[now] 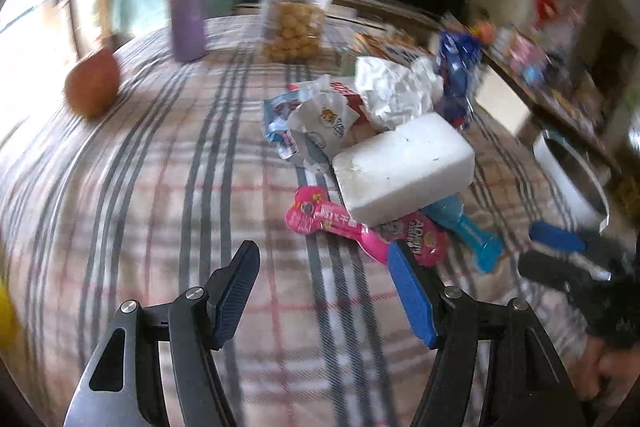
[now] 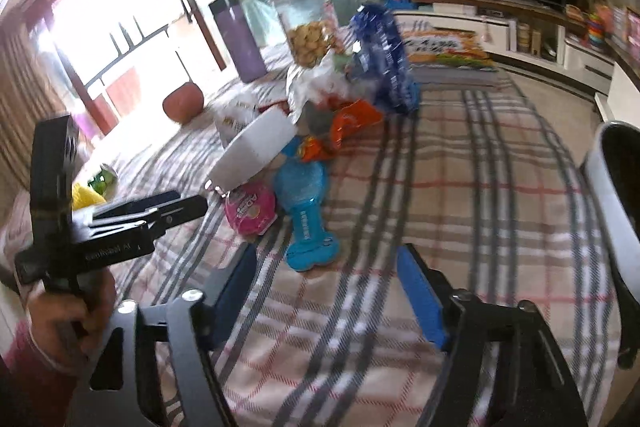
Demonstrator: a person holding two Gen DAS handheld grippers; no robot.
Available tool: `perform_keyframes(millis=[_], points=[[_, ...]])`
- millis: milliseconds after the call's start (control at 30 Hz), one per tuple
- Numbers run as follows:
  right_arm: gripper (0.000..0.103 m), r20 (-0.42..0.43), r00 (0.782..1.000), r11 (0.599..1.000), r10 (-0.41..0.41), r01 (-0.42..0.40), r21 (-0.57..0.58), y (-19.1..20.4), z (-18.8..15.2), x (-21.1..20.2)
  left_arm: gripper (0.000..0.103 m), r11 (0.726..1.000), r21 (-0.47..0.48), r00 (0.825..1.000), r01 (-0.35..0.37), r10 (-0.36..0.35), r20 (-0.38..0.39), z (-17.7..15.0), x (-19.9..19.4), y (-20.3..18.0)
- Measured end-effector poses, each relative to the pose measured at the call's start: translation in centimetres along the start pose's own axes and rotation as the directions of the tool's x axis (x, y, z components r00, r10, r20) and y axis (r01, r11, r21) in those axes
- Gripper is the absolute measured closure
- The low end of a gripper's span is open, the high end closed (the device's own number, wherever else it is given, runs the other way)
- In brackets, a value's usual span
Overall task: Collect trash
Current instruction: 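Move both open tools back over the table toward the candy packages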
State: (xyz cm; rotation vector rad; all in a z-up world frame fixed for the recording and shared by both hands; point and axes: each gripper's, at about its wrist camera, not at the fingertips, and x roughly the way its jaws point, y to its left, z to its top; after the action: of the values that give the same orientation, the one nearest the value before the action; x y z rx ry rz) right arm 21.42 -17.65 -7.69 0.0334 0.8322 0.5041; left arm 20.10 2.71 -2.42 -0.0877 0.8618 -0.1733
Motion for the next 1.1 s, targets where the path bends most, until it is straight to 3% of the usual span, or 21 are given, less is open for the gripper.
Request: perform_keyframes(millis=[133,300,367,500,567,600,667,933,1100], points=[[0.046,-0.047,0.999,1.000,-0.006,0.005,-0.022,0.5,0.5,2.1,0.037,0.984,0.163,0.996,0.068,-0.058,-0.064,1.1,2.0,0.5],[0.058,-0.071,0.997,0.997,-0.037,0.032,-0.069,1.1,0.6,3.6,0.037,0.969,0.220,0.992,0.114,-0.098,-0.082,2.0,3.6,1.9],[0.080,-0.079,0.996,0.996,-0.046,0.039,-0.078,1.3,0.5,3.8,0.038,0.968,0.212,0.990,0.132,-0.120,-0.072,2.4,3.8,2.2],[0.095,-0.080,0.996,0.998,-0.045,0.041,-0.055,0.5,0.5,3.2,0.040,0.963,0.231,0.990,0.137,-0.126,-0.062,2.4,4.4,1.9],[0.102,-0.086,0.996,0.999,-0.035,0.032,-0.030,-0.2,0.2,2.6,0.050,0.957,0.249,0.988,0.150,-0.138,-0.066,2.0,4.4,1.2],[0.102,-0.087,0.996,0.999,-0.034,0.032,-0.019,-0.6,0.0,2.2,0.053,0.953,0.255,0.986,0.162,-0.149,-0.072,2.0,4.4,0.9],[0.103,-0.089,0.995,0.999,-0.032,0.032,-0.001,-1.5,-0.6,1.6,0.070,0.942,0.270,0.979,0.199,-0.179,-0.094,1.5,4.5,-0.1],[0.102,-0.076,0.995,0.997,-0.068,0.071,0.035,-3.9,-2.4,-1.6,0.070,0.869,0.371,0.944,0.327,-0.283,-0.168,-1.9,2.9,-5.4],[0.096,-0.056,0.998,0.995,-0.037,0.041,0.086,-5.2,-2.2,-2.7,0.063,0.876,0.380,0.954,0.297,-0.253,-0.162,-2.8,2.2,-5.9]])
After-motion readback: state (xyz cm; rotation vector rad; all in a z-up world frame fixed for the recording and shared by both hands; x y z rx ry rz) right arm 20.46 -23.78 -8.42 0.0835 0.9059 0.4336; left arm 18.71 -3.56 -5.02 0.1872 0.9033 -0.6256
